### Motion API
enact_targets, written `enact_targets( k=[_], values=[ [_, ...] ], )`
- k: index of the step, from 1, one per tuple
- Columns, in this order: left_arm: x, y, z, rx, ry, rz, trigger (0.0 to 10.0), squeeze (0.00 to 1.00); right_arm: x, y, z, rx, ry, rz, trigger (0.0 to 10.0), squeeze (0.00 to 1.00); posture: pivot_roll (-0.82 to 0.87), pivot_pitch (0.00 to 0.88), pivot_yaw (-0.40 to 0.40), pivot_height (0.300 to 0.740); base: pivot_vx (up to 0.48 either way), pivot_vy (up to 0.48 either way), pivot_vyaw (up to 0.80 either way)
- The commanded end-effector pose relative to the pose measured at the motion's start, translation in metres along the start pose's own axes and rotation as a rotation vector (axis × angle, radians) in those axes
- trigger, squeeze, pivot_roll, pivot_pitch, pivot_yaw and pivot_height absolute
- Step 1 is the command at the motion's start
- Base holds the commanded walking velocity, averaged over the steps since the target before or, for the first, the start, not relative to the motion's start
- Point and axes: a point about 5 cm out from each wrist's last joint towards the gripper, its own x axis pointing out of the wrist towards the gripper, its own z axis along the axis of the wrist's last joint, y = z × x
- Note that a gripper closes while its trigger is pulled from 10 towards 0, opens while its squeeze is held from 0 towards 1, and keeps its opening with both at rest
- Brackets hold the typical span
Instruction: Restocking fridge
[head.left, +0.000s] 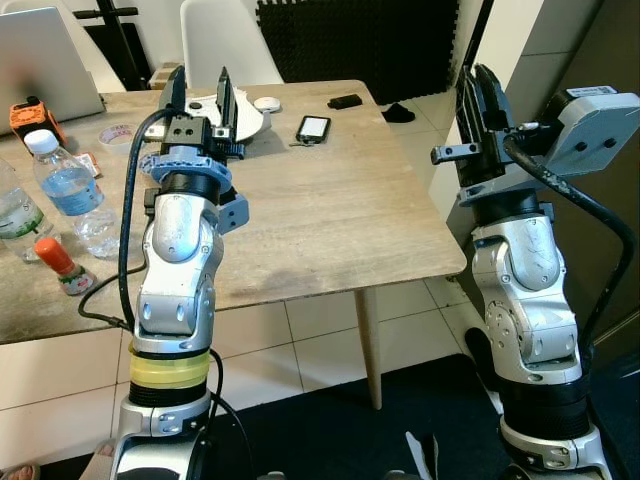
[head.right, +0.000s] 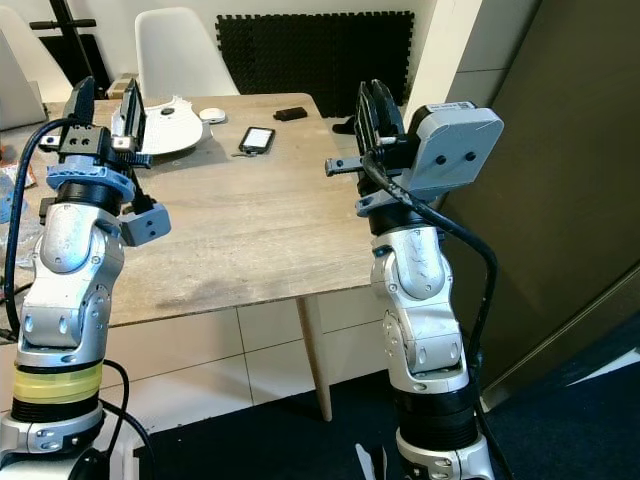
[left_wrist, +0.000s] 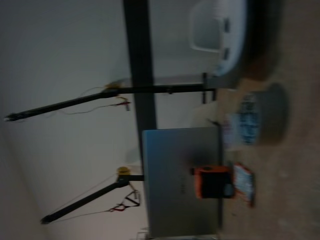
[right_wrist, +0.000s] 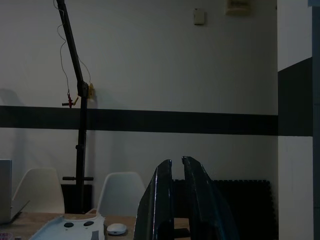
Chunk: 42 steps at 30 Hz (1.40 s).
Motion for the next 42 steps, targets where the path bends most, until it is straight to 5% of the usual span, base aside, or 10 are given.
enact_targets(
  k=[1,4,12,14,19,24,26,27,29,42],
  values=[
    [-0.004,0.0,-0.016,-0.006,0.08,0.003,10.0,0.0,-0.001,-0.003,-0.006,-0.005,0.034,-0.016,10.0,0.0,0.03,0.024,-0.04,0.74,0.0,0.0,0.0],
    [0.003,0.016,-0.052,0.006,0.222,0.052,10.0,0.0,-0.003,-0.004,-0.007,-0.004,0.039,-0.021,10.0,0.0,0.04,0.042,-0.04,0.74,0.0,0.0,0.0],
    [0.026,0.034,-0.076,0.05,0.312,0.068,10.0,0.0,-0.004,-0.002,-0.008,-0.001,0.045,-0.025,10.0,0.0,0.02,0.056,-0.033,0.74,0.0,0.0,0.0],
    [0.047,0.052,-0.075,0.052,0.334,0.129,10.0,0.0,-0.005,-0.002,-0.008,-0.004,0.045,-0.028,10.0,0.0,0.01,0.061,-0.028,0.74,0.0,0.0,0.0],
    [0.063,0.051,-0.061,0.045,0.277,0.099,10.0,0.0,-0.007,-0.008,-0.008,-0.017,0.051,-0.051,10.0,0.0,0.0,0.073,-0.014,0.74,0.0,0.0,0.0],
    [0.048,0.045,-0.085,0.018,0.381,0.055,10.0,0.0,-0.009,-0.009,-0.01,-0.019,0.058,-0.058,10.0,0.0,0.0,0.081,-0.012,0.74,0.0,0.0,0.0],
    [0.019,0.038,-0.119,0.032,0.511,0.01,10.0,0.0,-0.01,-0.006,-0.011,-0.015,0.065,-0.055,10.0,0.0,0.01,0.094,-0.015,0.74,0.0,0.0,0.0],
    [0.019,0.038,-0.119,0.032,0.511,0.01,10.0,0.0,-0.01,-0.006,-0.011,-0.015,0.065,-0.055,10.0,0.0,0.01,0.094,-0.015,0.74,0.0,0.0,0.0],
    [-0.021,0.029,-0.151,0.034,0.624,-0.013,10.0,0.0,-0.011,-0.004,-0.012,-0.013,0.073,-0.046,10.0,0.0,0.01,0.104,-0.022,0.74,0.0,0.0,0.0],
    [-0.073,0.009,-0.158,-0.029,0.653,-0.02,10.0,0.0,-0.011,-0.003,-0.013,-0.015,0.079,-0.027,10.0,0.0,0.03,0.104,-0.03,0.74,0.0,0.0,0.0]
  ],
)
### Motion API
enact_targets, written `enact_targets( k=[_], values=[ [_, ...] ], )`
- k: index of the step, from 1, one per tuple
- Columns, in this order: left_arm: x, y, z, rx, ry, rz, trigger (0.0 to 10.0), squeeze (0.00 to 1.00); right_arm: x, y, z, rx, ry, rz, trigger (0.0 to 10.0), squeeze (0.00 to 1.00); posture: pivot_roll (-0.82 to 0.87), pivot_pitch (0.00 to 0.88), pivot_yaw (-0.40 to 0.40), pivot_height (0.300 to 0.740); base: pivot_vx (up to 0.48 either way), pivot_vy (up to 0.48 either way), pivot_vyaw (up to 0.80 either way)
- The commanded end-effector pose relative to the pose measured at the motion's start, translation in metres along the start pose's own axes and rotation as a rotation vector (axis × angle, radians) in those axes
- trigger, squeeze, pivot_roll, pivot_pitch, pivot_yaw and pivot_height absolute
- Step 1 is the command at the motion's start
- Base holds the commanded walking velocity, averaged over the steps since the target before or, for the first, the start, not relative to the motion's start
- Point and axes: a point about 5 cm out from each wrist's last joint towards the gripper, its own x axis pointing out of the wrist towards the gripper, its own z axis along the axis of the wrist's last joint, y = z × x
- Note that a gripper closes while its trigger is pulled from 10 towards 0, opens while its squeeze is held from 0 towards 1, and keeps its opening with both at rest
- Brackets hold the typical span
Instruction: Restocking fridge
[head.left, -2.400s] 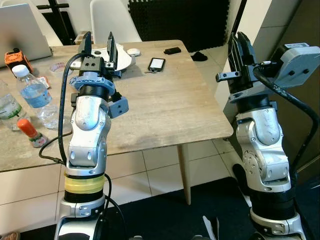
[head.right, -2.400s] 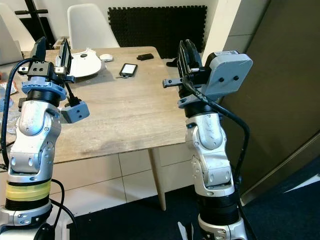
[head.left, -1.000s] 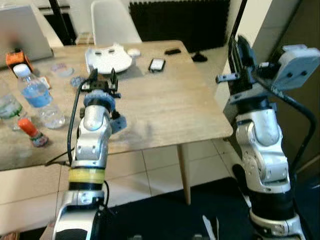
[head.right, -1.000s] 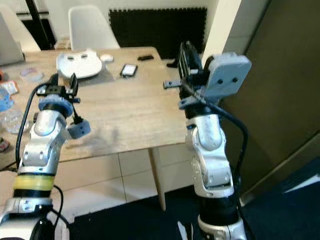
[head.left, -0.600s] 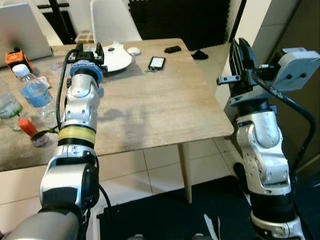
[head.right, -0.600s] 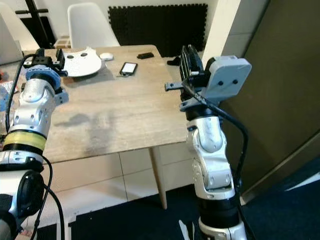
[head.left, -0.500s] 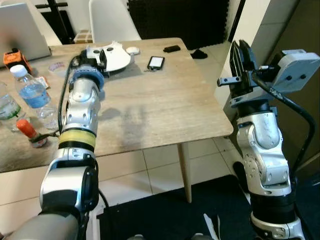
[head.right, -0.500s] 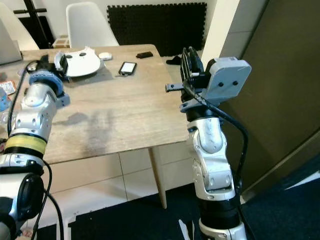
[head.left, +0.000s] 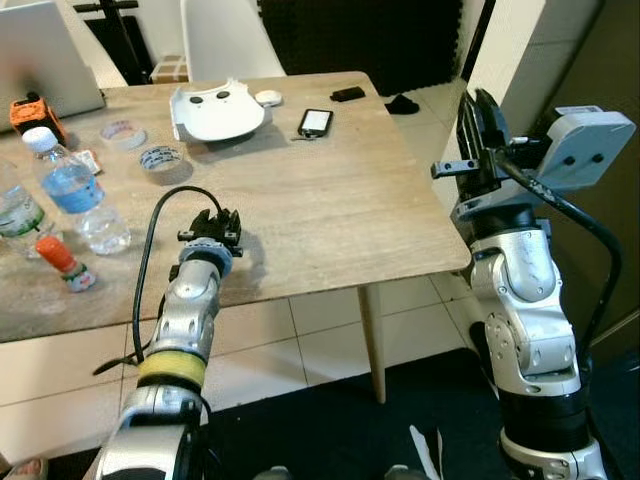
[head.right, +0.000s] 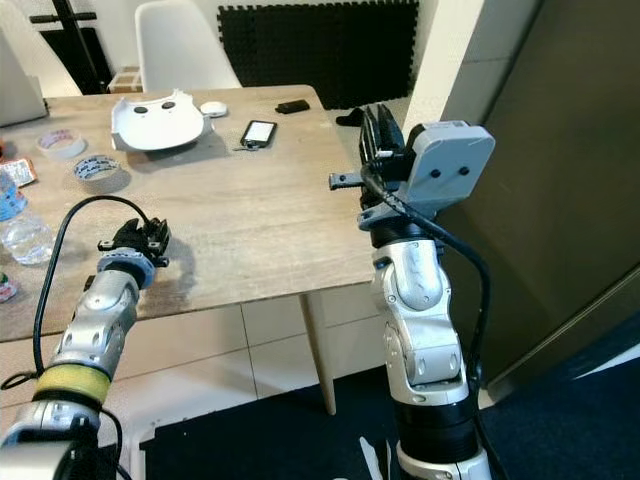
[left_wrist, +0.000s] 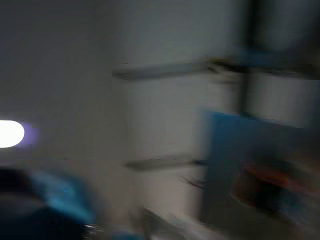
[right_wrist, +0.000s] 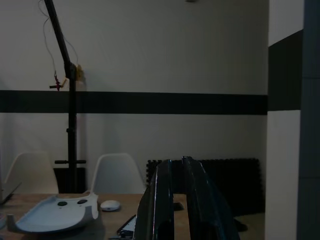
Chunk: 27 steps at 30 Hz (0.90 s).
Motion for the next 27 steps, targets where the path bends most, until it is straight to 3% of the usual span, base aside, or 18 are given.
enact_targets(
  k=[1,6,7,10,11,13,14,17,21,27],
  values=[
    [-0.009,-0.008,-0.018,-0.019,0.076,-0.015,10.0,0.0,-0.001,0.0,-0.001,0.004,0.011,0.006,10.0,0.0,0.03,0.103,-0.033,0.74,0.0,0.0,0.0],
    [-0.017,-0.01,-0.019,0.003,0.062,-0.013,10.0,0.0,-0.001,0.002,-0.002,0.007,0.014,0.015,10.0,0.0,0.04,0.1,-0.036,0.74,0.0,0.0,0.0],
    [-0.024,-0.009,-0.016,0.051,0.023,0.0,10.0,0.0,-0.001,0.003,-0.002,0.008,0.015,0.023,10.0,0.0,0.04,0.095,-0.039,0.74,0.0,0.0,0.0],
    [-0.027,-0.008,-0.015,0.078,0.002,0.004,10.0,0.0,0.0,0.004,-0.002,0.009,0.015,0.026,10.0,0.0,0.04,0.095,-0.039,0.74,0.0,0.0,0.0],
    [-0.03,-0.007,-0.012,0.13,-0.029,-0.001,10.0,0.0,0.0,0.004,-0.002,0.009,0.015,0.028,10.0,0.0,0.04,0.094,-0.041,0.74,0.0,0.0,0.0],
    [-0.041,-0.014,-0.004,0.334,-0.153,-0.092,10.0,0.0,0.0,0.004,-0.003,0.007,0.016,0.033,10.0,0.0,0.04,0.094,-0.044,0.74,0.0,0.0,0.0],
    [-0.047,-0.018,-0.002,0.388,-0.186,-0.133,10.0,0.0,0.0,0.004,-0.003,0.007,0.016,0.034,10.0,0.0,0.04,0.094,-0.044,0.74,0.0,0.0,0.0],
    [-0.054,-0.019,-0.006,0.364,-0.176,-0.145,10.0,0.0,-0.001,0.004,-0.003,0.006,0.019,0.037,10.0,0.0,0.04,0.097,-0.043,0.74,0.0,0.0,0.0],
    [-0.066,-0.012,-0.028,0.245,-0.055,-0.098,10.0,0.0,-0.001,0.006,-0.005,0.009,0.024,0.041,10.0,0.0,0.04,0.103,-0.043,0.74,0.0,0.0,0.0],
    [-0.078,-0.009,-0.044,0.179,0.023,-0.031,10.0,0.0,-0.001,0.007,-0.006,0.01,0.03,0.046,10.0,0.0,0.04,0.109,-0.045,0.74,0.0,0.0,0.0]
  ],
)
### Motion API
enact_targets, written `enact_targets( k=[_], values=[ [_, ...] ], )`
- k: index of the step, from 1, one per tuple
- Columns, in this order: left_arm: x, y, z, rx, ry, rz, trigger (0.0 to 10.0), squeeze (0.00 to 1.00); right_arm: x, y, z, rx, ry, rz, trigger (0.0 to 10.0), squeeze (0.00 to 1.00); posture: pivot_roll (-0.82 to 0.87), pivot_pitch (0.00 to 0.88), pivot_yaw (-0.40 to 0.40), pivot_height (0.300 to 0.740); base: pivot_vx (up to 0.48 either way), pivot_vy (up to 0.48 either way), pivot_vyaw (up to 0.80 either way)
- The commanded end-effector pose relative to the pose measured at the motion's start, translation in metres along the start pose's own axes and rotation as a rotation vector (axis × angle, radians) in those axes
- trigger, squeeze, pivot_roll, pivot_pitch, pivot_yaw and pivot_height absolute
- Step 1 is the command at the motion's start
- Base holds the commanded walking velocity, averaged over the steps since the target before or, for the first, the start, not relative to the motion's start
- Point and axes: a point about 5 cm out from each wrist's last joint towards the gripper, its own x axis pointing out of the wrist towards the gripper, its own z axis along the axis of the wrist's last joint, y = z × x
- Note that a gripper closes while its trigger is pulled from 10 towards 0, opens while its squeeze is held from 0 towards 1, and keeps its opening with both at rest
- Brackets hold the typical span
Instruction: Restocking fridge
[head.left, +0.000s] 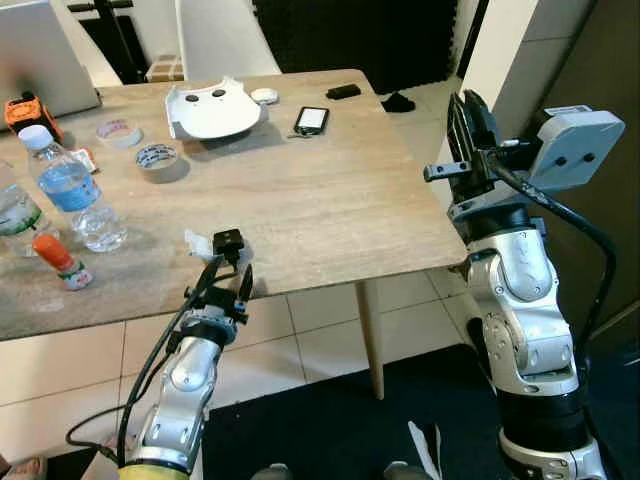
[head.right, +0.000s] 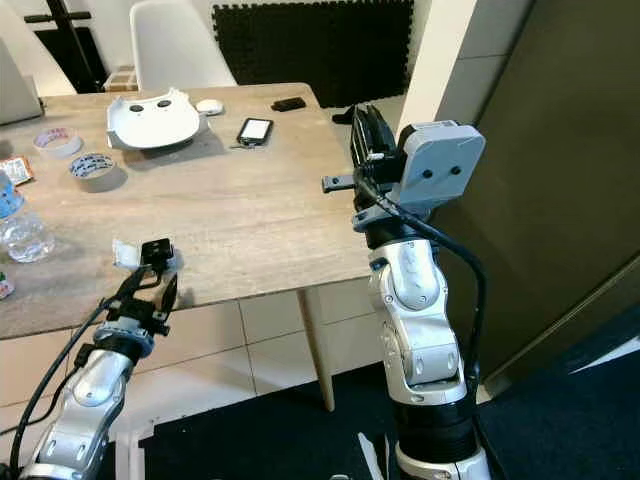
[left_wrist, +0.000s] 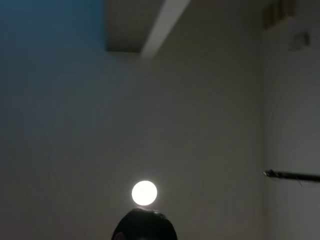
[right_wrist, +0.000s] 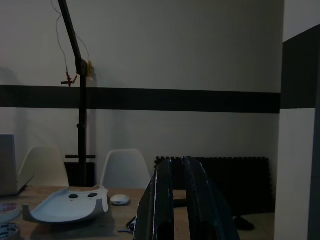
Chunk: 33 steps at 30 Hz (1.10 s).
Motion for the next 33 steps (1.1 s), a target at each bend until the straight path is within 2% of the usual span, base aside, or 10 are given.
enact_targets(
  k=[1,6,7,15,26,33],
  values=[
    [-0.003,-0.002,-0.007,-0.028,0.038,0.016,10.0,0.0,-0.001,0.001,-0.005,0.001,0.026,0.006,10.0,0.0,0.04,0.109,-0.045,0.74,0.0,0.0,0.0],
    [-0.008,-0.003,-0.014,-0.06,0.08,0.035,10.0,0.0,-0.001,0.001,-0.005,0.001,0.028,0.007,10.0,0.0,0.04,0.111,-0.049,0.74,0.0,0.0,0.0],
    [-0.008,-0.005,-0.02,-0.105,0.12,0.031,10.0,0.0,-0.001,0.001,-0.005,0.0,0.029,0.008,10.0,0.0,0.04,0.112,-0.051,0.74,0.0,0.0,0.0],
    [-0.005,-0.007,-0.029,-0.208,0.183,0.043,10.0,0.0,-0.001,0.001,-0.005,-0.002,0.029,0.011,10.0,0.0,0.03,0.112,-0.055,0.74,0.0,0.0,0.0],
    [-0.004,-0.02,-0.03,-0.183,0.167,0.029,10.0,0.0,-0.004,0.003,-0.01,-0.01,0.048,0.02,10.0,0.0,0.02,0.108,-0.062,0.74,0.0,0.0,0.0],
    [-0.008,-0.017,-0.039,-0.183,0.202,0.046,10.0,0.0,-0.006,0.006,-0.014,-0.006,0.061,0.021,10.0,0.0,0.02,0.107,-0.06,0.74,0.0,0.0,0.0]
  ],
)
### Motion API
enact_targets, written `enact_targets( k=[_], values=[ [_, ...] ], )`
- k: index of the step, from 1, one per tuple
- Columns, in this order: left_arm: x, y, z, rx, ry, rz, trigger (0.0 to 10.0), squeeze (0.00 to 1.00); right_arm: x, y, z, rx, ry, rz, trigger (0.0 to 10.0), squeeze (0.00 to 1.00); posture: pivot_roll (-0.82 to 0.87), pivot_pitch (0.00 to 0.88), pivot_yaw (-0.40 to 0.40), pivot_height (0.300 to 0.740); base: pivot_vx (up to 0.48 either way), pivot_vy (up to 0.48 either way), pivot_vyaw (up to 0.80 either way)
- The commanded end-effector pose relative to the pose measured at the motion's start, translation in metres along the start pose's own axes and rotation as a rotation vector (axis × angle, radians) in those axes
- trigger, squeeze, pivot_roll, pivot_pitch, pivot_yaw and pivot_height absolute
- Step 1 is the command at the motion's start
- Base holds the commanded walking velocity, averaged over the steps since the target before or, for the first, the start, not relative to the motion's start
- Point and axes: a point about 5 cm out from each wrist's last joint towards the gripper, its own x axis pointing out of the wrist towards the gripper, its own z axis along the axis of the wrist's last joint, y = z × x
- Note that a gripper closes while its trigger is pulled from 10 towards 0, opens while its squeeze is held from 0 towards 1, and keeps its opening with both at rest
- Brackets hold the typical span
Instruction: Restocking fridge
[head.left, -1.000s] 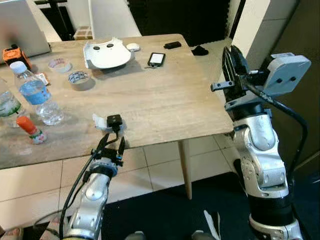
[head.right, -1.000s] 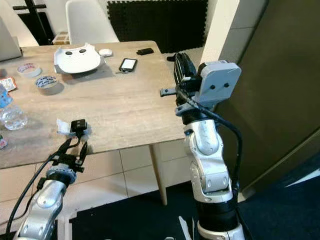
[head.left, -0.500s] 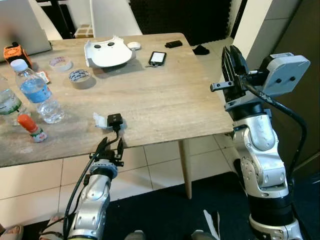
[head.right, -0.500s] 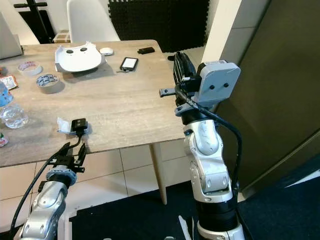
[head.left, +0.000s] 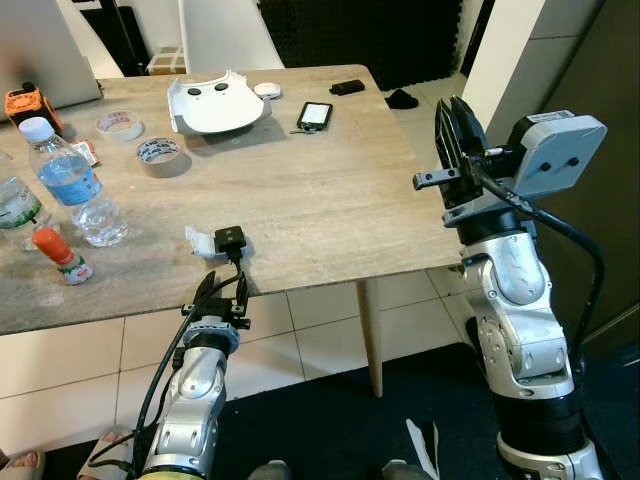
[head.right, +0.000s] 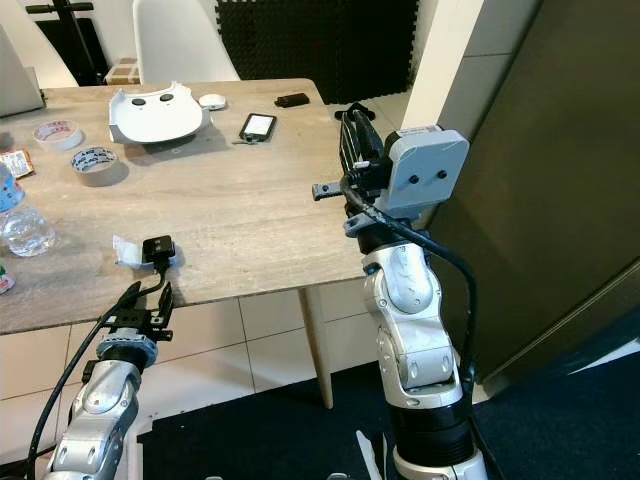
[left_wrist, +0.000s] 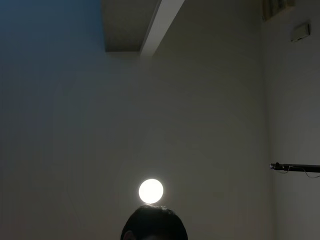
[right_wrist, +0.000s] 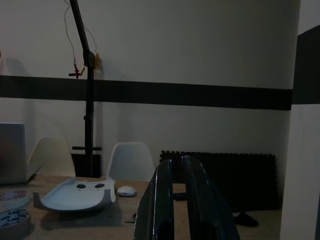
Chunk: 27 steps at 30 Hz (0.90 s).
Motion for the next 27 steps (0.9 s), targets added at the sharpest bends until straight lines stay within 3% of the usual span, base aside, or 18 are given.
enact_targets(
  k=[1,27],
  values=[
    [-0.013,-0.003,-0.033,-0.005,0.163,0.0,10.0,0.0,-0.003,-0.001,-0.008,0.0,0.038,-0.006,10.0,0.0,0.02,0.107,-0.06,0.74,0.0,0.0,0.0],
    [-0.017,0.001,-0.044,0.036,0.187,0.018,10.0,0.0,-0.003,0.002,-0.012,-0.001,0.046,0.003,10.0,0.0,0.03,0.095,-0.055,0.74,0.0,0.0,0.0]
  ],
)
